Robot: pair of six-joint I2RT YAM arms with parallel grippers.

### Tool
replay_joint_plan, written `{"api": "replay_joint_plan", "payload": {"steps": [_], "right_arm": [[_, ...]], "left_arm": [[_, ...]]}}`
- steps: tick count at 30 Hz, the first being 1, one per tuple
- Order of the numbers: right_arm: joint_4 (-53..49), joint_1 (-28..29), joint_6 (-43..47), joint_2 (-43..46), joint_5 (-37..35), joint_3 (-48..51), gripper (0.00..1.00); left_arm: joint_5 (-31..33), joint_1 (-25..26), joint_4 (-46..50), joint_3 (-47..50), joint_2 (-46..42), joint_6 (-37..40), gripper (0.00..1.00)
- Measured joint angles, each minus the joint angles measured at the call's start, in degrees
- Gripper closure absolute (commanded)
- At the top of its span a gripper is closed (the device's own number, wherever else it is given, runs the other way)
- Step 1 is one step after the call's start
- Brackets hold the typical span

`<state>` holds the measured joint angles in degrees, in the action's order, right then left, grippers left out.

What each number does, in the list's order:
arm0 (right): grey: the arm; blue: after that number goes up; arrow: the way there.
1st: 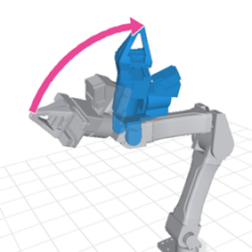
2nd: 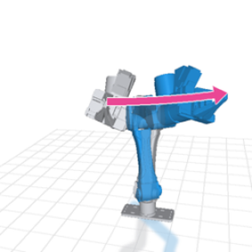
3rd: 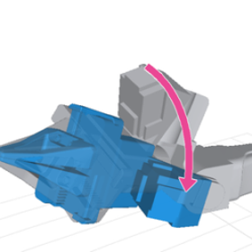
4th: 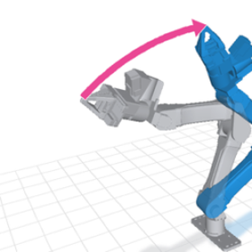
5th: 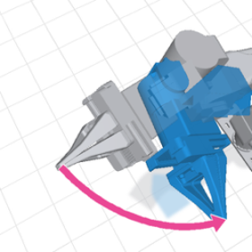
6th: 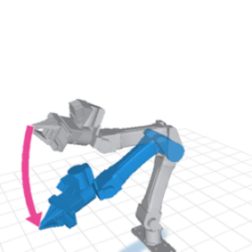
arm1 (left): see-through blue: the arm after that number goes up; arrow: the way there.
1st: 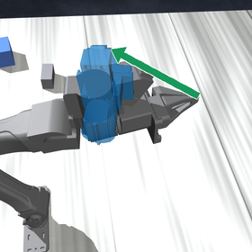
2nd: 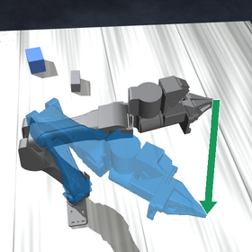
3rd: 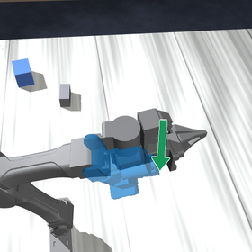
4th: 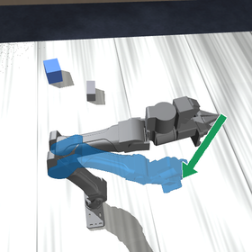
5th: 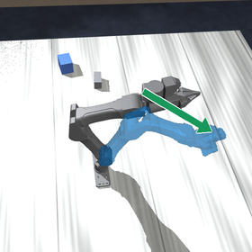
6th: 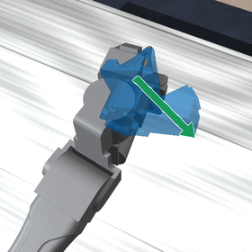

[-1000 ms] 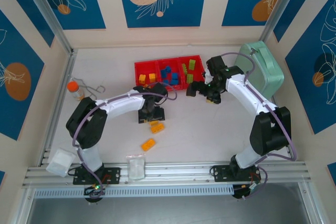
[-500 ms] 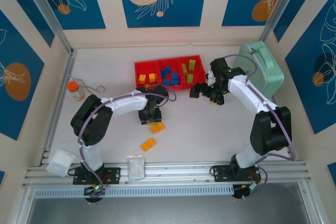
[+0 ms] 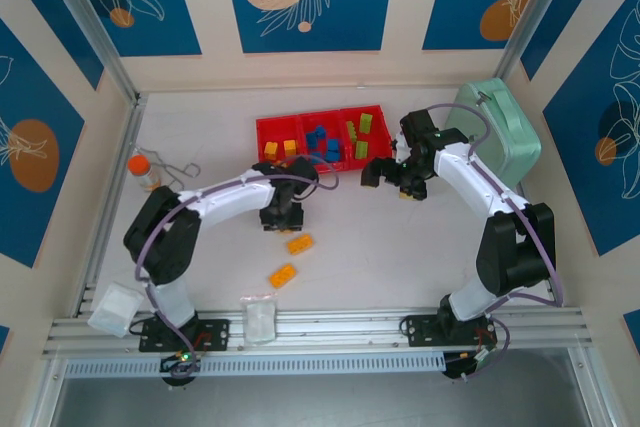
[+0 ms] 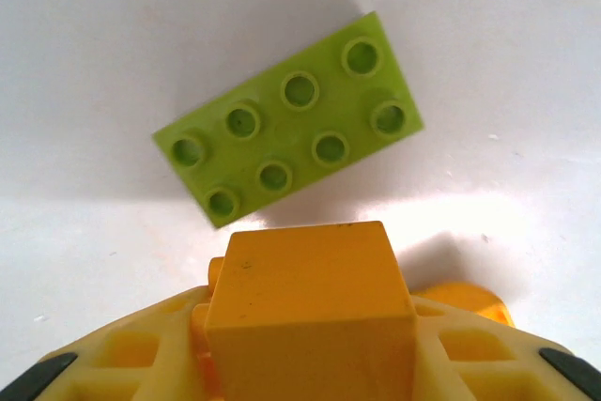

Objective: Sort the legos into containers by color
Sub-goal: Pick up the lego from the center of the table, then place the lego in the container.

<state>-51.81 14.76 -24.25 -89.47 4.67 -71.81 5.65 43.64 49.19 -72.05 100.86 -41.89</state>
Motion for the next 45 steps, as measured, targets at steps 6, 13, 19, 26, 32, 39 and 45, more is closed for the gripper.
{"api": "replay_joint_plan", "payload": {"steps": [6, 13, 19, 26, 32, 39, 45], "right_arm": [[-0.1, 0.5, -1.2, 0.0, 0.7, -2.6, 0.0], [-0.3, 1.8, -2.6, 0.8, 0.4, -3.3, 0.01], [-1.3, 1.5, -3.3, 6.4, -0.4, 0.3, 0.01], [-1.6, 1.6, -4.2, 8.4, -0.3, 3.2, 0.01], [-1.2, 5.0, -5.4, 7.9, -1.0, 3.7, 0.01], [-0.9, 8.2, -5.9, 2.9, -3.0, 3.0, 0.01], [-0.9, 8.6, -6.3, 2.0, -4.5, 1.0, 0.01]], "left_arm": [[1.8, -2.9, 2.5, -6.8, -2.8, 7.5, 0.67], [4.8, -11.8, 6.8, -29.6, 9.8, 16.2, 0.66], [6.6, -16.6, 10.9, -48.0, 22.8, 20.9, 0.61], [8.0, -17.1, 13.5, -58.6, 32.2, 24.8, 0.61], [9.0, -17.9, 15.0, -67.3, 38.1, 28.0, 0.36], [9.7, -18.7, 15.6, -70.0, 38.5, 30.3, 0.01], [4.7, -18.8, 14.9, -60.1, 32.4, 31.3, 0.01]]}}
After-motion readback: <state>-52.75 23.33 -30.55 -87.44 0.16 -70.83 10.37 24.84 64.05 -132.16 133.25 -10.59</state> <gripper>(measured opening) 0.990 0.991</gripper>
